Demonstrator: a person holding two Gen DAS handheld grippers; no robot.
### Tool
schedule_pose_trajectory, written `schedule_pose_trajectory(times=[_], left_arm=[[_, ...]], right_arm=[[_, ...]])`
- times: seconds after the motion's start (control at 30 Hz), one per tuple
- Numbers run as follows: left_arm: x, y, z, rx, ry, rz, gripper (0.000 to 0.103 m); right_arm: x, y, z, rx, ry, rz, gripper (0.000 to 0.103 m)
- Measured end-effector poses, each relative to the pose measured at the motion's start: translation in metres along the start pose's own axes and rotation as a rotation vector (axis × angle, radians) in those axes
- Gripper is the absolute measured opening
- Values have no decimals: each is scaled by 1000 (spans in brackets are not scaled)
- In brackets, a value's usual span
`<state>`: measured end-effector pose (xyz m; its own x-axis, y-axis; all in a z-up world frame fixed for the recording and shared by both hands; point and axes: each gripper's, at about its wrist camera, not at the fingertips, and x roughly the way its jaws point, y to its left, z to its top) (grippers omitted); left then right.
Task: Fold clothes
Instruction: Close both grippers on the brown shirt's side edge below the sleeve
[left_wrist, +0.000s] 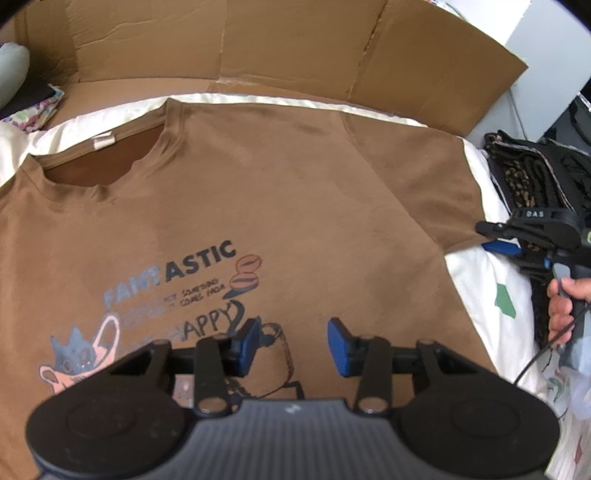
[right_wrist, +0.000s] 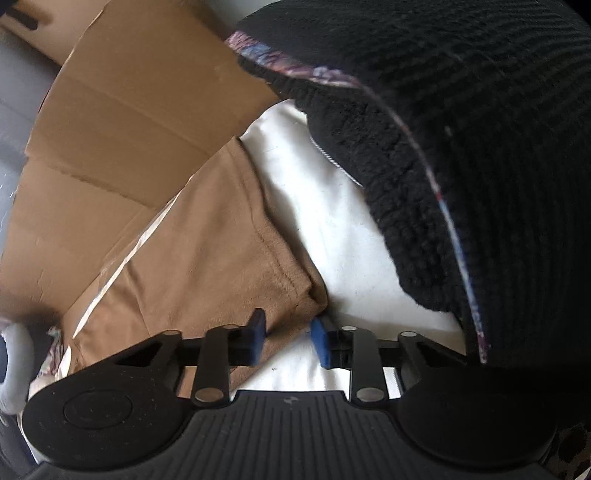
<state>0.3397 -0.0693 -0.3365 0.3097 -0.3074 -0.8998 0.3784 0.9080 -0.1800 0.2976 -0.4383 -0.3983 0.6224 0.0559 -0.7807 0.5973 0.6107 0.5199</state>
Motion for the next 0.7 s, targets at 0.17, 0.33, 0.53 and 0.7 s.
schedule_pose_trajectory(times=[0.17, 0.33, 0.53, 0.7], left_arm=[[7, -11, 4, 23, 5, -26, 32], [21, -31, 10, 57, 7, -70, 12], [35, -60, 21, 100, -21, -122, 11], [50, -76, 30, 89, -36, -151, 6]], right_arm=[[-5, 7, 2, -21, -32, 44, 2], [-16, 19, 2, -74, -89, 81, 2], [-20, 24, 7, -86, -98, 121, 2], [-23, 28, 11, -94, -91, 166, 2]])
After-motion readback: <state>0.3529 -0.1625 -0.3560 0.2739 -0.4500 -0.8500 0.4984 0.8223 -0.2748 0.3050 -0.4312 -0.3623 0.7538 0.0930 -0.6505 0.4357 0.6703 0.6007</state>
